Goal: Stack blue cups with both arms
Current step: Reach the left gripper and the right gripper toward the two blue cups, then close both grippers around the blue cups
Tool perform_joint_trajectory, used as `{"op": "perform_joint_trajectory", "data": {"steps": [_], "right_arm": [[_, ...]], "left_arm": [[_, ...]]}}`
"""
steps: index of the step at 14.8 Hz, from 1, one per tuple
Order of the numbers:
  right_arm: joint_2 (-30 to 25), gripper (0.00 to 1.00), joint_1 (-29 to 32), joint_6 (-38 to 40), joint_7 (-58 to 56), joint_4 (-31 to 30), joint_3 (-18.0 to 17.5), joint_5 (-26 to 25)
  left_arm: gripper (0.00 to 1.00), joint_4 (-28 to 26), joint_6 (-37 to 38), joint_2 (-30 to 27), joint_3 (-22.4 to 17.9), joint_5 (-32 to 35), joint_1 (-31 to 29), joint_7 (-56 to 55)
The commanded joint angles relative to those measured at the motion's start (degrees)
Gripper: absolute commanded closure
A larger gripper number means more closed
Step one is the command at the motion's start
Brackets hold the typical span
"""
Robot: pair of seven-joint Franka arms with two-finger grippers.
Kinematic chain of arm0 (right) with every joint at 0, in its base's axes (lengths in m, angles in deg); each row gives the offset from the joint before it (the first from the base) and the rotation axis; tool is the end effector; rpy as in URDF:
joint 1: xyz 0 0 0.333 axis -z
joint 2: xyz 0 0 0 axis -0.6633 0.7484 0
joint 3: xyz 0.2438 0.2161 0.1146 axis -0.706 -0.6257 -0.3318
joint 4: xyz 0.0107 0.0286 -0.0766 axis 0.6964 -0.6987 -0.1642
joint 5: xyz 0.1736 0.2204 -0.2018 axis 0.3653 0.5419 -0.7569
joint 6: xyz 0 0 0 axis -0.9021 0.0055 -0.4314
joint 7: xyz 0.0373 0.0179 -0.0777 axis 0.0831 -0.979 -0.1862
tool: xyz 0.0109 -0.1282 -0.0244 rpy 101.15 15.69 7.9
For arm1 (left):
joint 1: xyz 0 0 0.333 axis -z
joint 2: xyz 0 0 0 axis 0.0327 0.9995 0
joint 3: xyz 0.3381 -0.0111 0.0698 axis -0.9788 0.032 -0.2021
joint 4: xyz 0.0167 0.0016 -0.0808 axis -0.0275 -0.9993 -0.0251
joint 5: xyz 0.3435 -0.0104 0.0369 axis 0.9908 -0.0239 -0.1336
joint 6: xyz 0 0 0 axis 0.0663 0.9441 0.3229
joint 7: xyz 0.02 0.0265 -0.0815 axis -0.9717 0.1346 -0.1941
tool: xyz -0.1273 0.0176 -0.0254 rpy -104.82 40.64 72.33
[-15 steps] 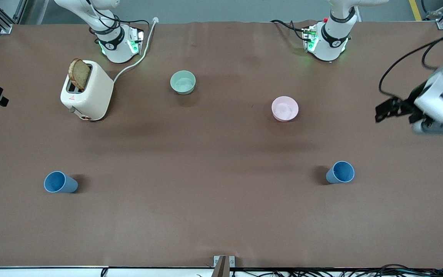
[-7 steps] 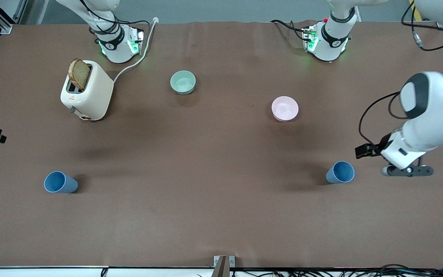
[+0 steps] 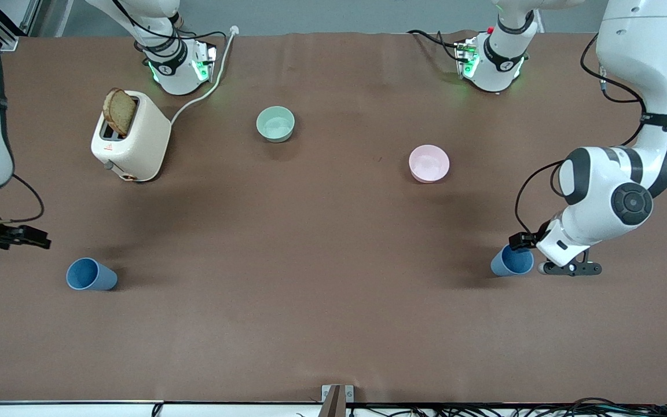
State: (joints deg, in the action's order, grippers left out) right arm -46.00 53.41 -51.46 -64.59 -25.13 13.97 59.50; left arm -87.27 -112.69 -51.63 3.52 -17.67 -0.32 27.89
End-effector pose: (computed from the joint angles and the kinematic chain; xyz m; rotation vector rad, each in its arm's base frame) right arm 0.6200 -0.1652 0.3900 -3.1207 0.0174 -0.0365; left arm 0.6150 -0.0370 0.3023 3.1242 -0.0553 -0.0193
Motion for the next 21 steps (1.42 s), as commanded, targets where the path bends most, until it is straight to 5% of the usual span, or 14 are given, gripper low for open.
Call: {"op": "perform_joint_trajectory", "data": {"steps": [1, 6, 7, 14, 17, 21], "right_arm": [[8.13, 0.0, 0.36, -3.68, -1.76, 3.74, -0.7, 2.87], [9.74, 0.04, 0.09, -5.63, -3.08, 4.46, -0.7, 2.87], [10.44, 0.08, -0.08, -6.59, -3.08, 4.37, -0.7, 2.87], [12.73, 0.36, -1.23, -11.17, -3.08, 4.19, -0.7, 2.78], [12.73, 0.89, -0.7, -11.08, -3.17, 3.93, -0.7, 2.87], [12.47, 0.99, -0.61, -10.12, -3.52, 3.93, -0.79, 2.95]], "left_arm": [[0.23, 0.35, -2.1, 1.76, -0.2, 0.9, -0.06, 0.85], [0.93, 0.18, -1.75, 2.11, -0.2, 0.9, 0.29, 0.85], [1.0, 0.26, -1.66, 2.03, -0.11, 0.9, 0.47, 0.85], [1.0, 3.85, 4.63, -1.84, 6.11, 0.9, 1.7, -6.94], [1.0, 9.66, 12.65, -1.75, 11.83, 1.07, 3.01, -19.15], [1.0, 11.07, 12.84, -0.62, 11.84, 1.34, 12.75, -34.08]]}}
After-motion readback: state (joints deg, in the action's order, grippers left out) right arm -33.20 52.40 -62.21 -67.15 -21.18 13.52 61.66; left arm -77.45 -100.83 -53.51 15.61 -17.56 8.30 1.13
